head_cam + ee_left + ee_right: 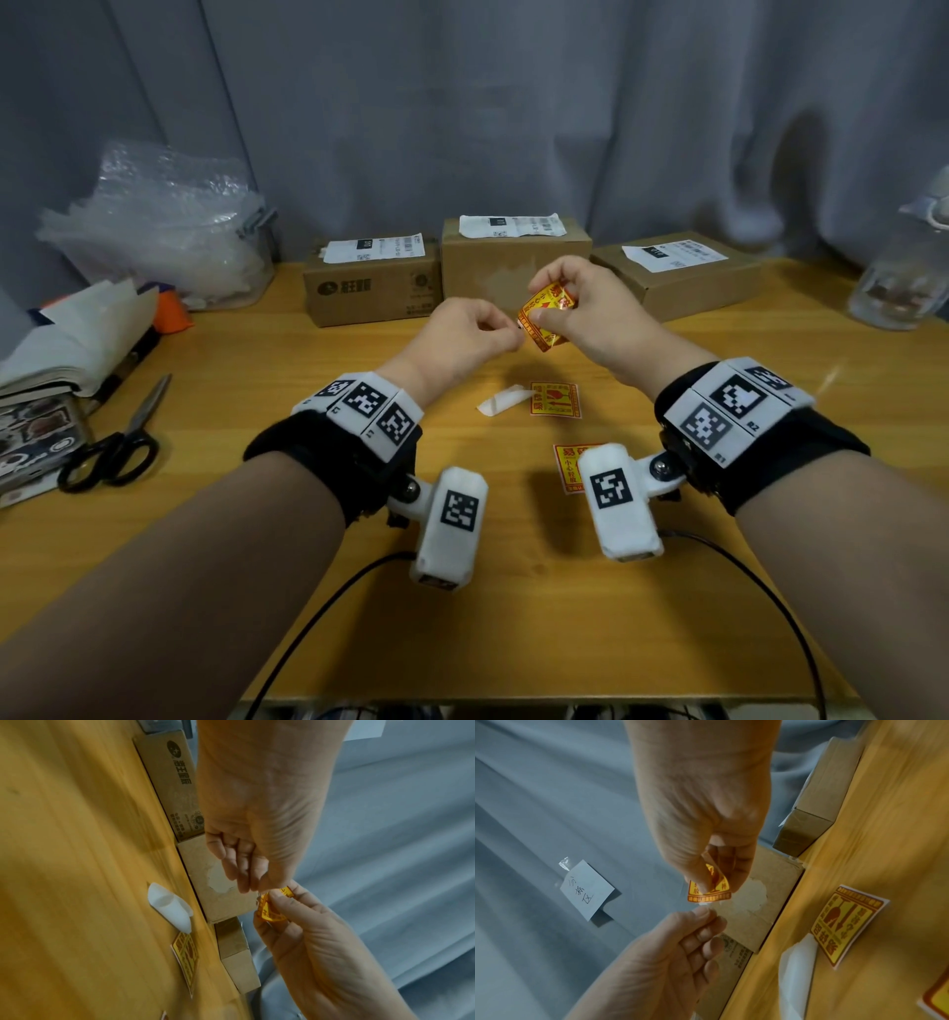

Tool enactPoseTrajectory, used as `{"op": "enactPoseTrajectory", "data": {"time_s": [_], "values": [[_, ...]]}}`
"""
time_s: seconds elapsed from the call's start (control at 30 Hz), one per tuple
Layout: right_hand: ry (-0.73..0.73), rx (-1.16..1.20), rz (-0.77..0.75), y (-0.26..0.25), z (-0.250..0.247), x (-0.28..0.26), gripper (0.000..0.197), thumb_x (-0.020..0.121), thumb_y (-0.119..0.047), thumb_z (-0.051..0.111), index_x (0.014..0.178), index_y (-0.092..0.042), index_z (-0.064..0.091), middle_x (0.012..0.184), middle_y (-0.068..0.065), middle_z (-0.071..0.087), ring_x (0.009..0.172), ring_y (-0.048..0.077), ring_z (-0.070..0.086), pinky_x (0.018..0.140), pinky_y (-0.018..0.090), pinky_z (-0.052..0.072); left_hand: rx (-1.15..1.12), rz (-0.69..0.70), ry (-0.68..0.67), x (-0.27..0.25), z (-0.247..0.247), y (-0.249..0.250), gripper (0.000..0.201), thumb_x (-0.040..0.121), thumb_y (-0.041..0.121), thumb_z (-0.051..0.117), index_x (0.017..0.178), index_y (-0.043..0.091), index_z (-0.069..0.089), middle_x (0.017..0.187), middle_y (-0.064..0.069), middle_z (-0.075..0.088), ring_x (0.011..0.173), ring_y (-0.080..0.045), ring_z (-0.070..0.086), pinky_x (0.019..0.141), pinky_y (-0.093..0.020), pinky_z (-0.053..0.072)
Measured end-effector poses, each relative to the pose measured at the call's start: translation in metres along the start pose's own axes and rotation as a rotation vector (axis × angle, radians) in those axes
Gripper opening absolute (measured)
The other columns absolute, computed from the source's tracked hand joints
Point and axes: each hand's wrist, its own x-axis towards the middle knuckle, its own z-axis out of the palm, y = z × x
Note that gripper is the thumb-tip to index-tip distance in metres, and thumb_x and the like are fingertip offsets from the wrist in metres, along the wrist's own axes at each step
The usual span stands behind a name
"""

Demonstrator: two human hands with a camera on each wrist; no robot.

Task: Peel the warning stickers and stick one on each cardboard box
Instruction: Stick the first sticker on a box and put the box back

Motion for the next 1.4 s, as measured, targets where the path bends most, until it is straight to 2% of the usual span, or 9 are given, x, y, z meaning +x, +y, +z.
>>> {"op": "enactPoseTrajectory", "data": {"time_s": [0.1, 0.2, 0.43, 0.67, 0.9, 0.97, 1.1, 1.23, 1.4], "values": [[-0.002, -0.008, -0.009, -0.001, 0.001, 0.0, 0.023, 0.084, -0.004, 0.066, 0.09, -0.023, 0.054, 0.083, -0.002, 0.057, 0.074, 0.012, 0.057, 0.067, 0.027, 0.052, -0.044, 0.01, 0.015, -0.001, 0.001, 0.001, 0.007, 0.083, 0.009, 0.064, 0.085, 0.003, 0.067, 0.08, -0.007, 0.067, 0.068, -0.01, 0.055, 0.072, -0.022, 0.047], [-0.002, -0.03, -0.014, 0.0, 0.001, 0.0, 0.024, 0.083, -0.006, 0.067, 0.09, -0.025, 0.054, 0.085, -0.001, 0.057, 0.078, 0.014, 0.057, 0.067, 0.028, 0.051, -0.059, 0.027, 0.034, -0.001, 0.0, 0.002, 0.002, 0.082, 0.007, 0.065, 0.084, 0.005, 0.066, 0.084, -0.013, 0.067, 0.066, -0.01, 0.054, 0.067, -0.015, 0.046], [-0.014, -0.045, -0.012, -0.003, 0.001, -0.001, 0.022, 0.084, -0.007, 0.067, 0.094, -0.022, 0.054, 0.086, -0.002, 0.056, 0.081, 0.015, 0.058, 0.067, 0.027, 0.053, -0.04, 0.034, 0.02, 0.0, -0.001, 0.0, 0.008, 0.083, 0.006, 0.065, 0.091, 0.005, 0.066, 0.077, -0.005, 0.065, 0.063, -0.003, 0.053, 0.063, -0.009, 0.045], [-0.028, -0.061, -0.003, -0.004, 0.003, -0.001, 0.022, 0.084, -0.008, 0.067, 0.097, -0.02, 0.055, 0.087, -0.001, 0.058, 0.085, 0.018, 0.06, 0.072, 0.031, 0.055, 0.007, 0.031, 0.027, 0.001, -0.002, 0.0, 0.006, 0.082, 0.007, 0.065, 0.089, 0.007, 0.067, 0.08, -0.007, 0.067, 0.069, -0.008, 0.056, 0.071, -0.019, 0.048], [-0.047, -0.075, 0.009, -0.003, 0.005, 0.002, 0.026, 0.082, -0.007, 0.068, 0.087, -0.028, 0.054, 0.084, -0.002, 0.059, 0.081, 0.017, 0.06, 0.073, 0.033, 0.055, 0.147, 0.057, 0.05, 0.004, -0.003, -0.003, 0.008, 0.082, 0.009, 0.067, 0.09, 0.007, 0.067, 0.068, 0.002, 0.057, 0.056, -0.003, 0.045, 0.048, -0.004, 0.036], [-0.055, -0.08, 0.017, -0.003, 0.006, 0.002, 0.026, 0.082, -0.007, 0.068, 0.087, -0.028, 0.054, 0.083, -0.003, 0.06, 0.08, 0.016, 0.06, 0.074, 0.034, 0.055, 0.166, 0.064, 0.054, 0.003, -0.005, -0.004, 0.005, 0.082, 0.008, 0.066, 0.086, 0.011, 0.065, 0.065, 0.002, 0.056, 0.055, -0.004, 0.043, 0.048, -0.005, 0.036], [-0.041, -0.056, 0.027, -0.004, 0.004, 0.0, 0.023, 0.084, -0.006, 0.067, 0.091, -0.025, 0.055, 0.086, -0.001, 0.06, 0.081, 0.016, 0.06, 0.073, 0.03, 0.054, 0.162, 0.054, 0.084, 0.002, -0.008, -0.009, 0.007, 0.083, 0.007, 0.062, 0.081, 0.012, 0.065, 0.08, -0.016, 0.068, 0.064, -0.014, 0.051, 0.062, -0.024, 0.046], [-0.02, 0.028, 0.034, -0.003, 0.003, -0.001, 0.028, 0.083, -0.003, 0.067, 0.096, -0.023, 0.054, 0.099, 0.007, 0.061, 0.09, 0.02, 0.061, 0.077, 0.033, 0.056, 0.057, 0.024, -0.025, -0.003, -0.008, -0.011, 0.01, 0.088, 0.013, 0.06, 0.087, 0.008, 0.068, 0.076, -0.001, 0.067, 0.06, -0.003, 0.054, 0.058, -0.01, 0.045], [-0.025, 0.063, 0.019, -0.004, 0.009, 0.0, 0.037, 0.079, 0.002, 0.068, 0.102, -0.021, 0.052, 0.096, 0.003, 0.059, 0.089, 0.018, 0.06, 0.083, 0.041, 0.054, -0.125, -0.009, -0.066, -0.003, -0.005, -0.007, 0.01, 0.087, 0.011, 0.06, 0.083, 0.006, 0.069, 0.073, 0.001, 0.068, 0.059, -0.002, 0.055, 0.056, -0.012, 0.046]]}}
